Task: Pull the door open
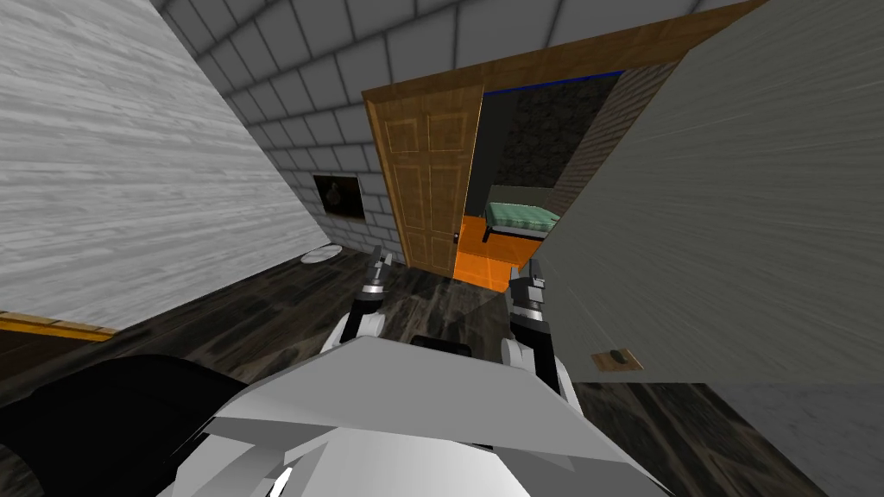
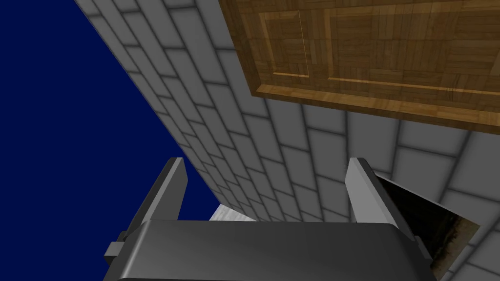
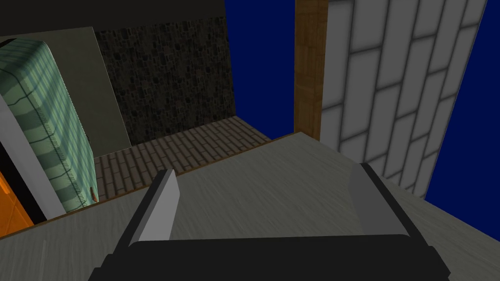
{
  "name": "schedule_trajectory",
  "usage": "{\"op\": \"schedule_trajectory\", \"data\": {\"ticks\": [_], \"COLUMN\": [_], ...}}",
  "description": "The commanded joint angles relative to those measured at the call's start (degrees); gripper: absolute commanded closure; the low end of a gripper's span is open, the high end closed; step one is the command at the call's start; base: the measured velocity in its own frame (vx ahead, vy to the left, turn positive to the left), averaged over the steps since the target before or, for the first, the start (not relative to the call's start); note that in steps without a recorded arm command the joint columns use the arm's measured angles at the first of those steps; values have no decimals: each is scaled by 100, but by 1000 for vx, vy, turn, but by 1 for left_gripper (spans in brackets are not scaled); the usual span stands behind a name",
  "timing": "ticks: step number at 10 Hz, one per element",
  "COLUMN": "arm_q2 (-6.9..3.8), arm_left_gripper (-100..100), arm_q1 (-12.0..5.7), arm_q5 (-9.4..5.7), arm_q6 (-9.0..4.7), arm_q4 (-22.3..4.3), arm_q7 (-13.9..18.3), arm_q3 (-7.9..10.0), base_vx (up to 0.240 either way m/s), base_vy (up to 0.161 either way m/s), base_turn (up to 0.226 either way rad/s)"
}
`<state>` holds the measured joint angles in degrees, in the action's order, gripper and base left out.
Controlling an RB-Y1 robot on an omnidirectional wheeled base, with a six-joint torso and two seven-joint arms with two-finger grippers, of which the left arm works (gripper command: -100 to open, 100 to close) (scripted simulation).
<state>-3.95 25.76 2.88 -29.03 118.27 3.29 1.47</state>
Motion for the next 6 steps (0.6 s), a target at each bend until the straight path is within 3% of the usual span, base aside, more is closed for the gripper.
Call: {"op": "schedule_trajectory", "data": {"ticks": [1,6], "arm_q2": [-36,-124], "arm_left_gripper": [-100,-100], "arm_q1": [-68,-217], "arm_q5": [-16,-54], "arm_q6": [-50,-193], "arm_q4": [-208,-792], "arm_q7": [27,92], "arm_q3": [14,23], "base_vx": [114,100], "base_vy": [-37,-38], "base_turn": [-35,-49]}}
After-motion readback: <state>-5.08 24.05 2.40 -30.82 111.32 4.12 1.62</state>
